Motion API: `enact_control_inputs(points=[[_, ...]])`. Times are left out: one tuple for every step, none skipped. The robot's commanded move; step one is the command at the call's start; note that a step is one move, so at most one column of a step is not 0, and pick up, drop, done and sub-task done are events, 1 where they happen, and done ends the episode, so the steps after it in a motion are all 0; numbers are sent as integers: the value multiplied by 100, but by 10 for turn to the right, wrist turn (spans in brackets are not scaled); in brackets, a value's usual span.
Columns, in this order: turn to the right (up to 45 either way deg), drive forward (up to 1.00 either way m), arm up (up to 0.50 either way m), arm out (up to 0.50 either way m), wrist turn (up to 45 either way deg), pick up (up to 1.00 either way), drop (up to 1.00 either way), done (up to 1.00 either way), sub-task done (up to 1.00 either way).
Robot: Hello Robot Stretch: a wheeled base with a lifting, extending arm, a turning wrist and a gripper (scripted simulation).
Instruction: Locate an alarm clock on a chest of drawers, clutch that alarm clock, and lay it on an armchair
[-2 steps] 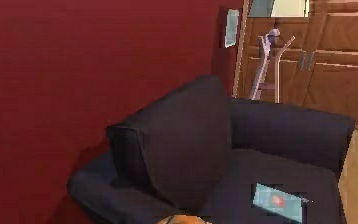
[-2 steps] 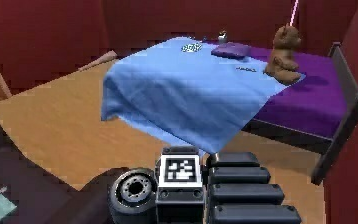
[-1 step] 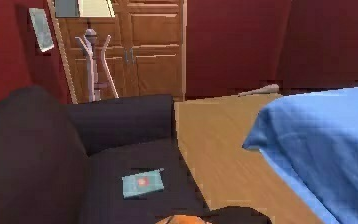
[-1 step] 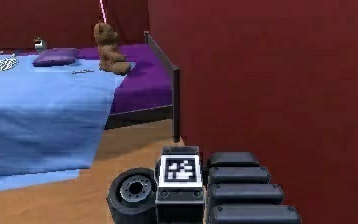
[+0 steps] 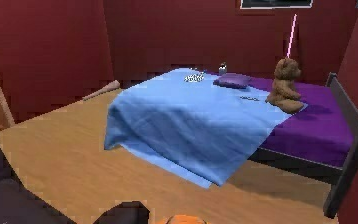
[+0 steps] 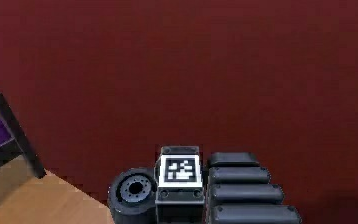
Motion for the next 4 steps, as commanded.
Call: enact_control_inputs(points=[[90,0,0,0,0,0,0,0,0],[-450,0,0,0,0,0,0,0,0],[-450,0,0,0,0,0,0,0,0],[-450,0,0,0,0,0,0,0,0]])
